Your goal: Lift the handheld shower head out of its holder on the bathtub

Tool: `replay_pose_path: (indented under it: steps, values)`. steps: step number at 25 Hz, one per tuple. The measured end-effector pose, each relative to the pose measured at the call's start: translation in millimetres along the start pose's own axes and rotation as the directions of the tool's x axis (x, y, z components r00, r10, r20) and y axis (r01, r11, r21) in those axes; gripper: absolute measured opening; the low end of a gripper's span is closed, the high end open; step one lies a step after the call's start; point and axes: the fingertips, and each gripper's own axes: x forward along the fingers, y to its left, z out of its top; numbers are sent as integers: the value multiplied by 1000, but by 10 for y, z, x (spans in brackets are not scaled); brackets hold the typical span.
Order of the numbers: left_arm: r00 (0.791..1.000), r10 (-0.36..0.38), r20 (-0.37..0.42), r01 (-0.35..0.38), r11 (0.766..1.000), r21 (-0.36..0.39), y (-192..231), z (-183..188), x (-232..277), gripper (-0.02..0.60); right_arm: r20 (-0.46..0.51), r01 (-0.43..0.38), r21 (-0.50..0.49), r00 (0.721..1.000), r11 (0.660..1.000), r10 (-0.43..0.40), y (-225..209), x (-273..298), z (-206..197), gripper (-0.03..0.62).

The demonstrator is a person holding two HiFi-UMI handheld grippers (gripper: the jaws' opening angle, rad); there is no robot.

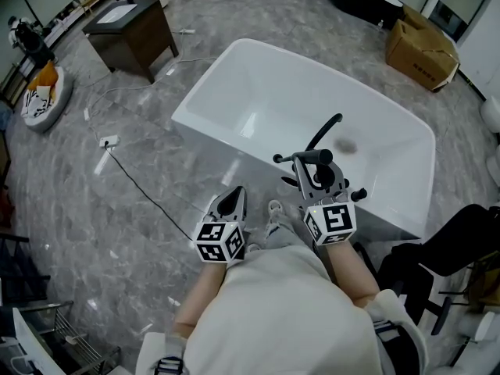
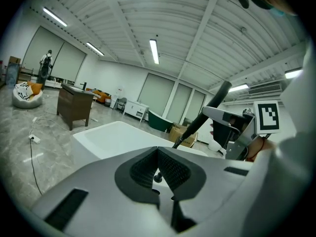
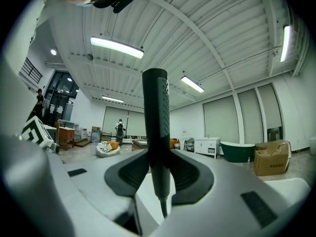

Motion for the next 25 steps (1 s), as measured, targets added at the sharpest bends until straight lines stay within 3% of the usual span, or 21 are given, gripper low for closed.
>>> replay_pose_path:
  steps: [6, 12, 25]
  values:
    - [999, 8, 39, -9, 1000, 11, -19, 90, -46, 20, 75, -26, -9, 997, 1000, 26, 55, -114, 282, 141]
    - [1000, 8, 27, -9, 1000, 15, -30, 53, -55, 20, 136, -36, -16, 990, 999, 38, 53, -214, 523, 141]
    - [1000, 3, 19, -4, 1000, 16, -70, 28, -33, 20, 144, -23, -1, 989, 1000, 23, -6, -253, 547, 141]
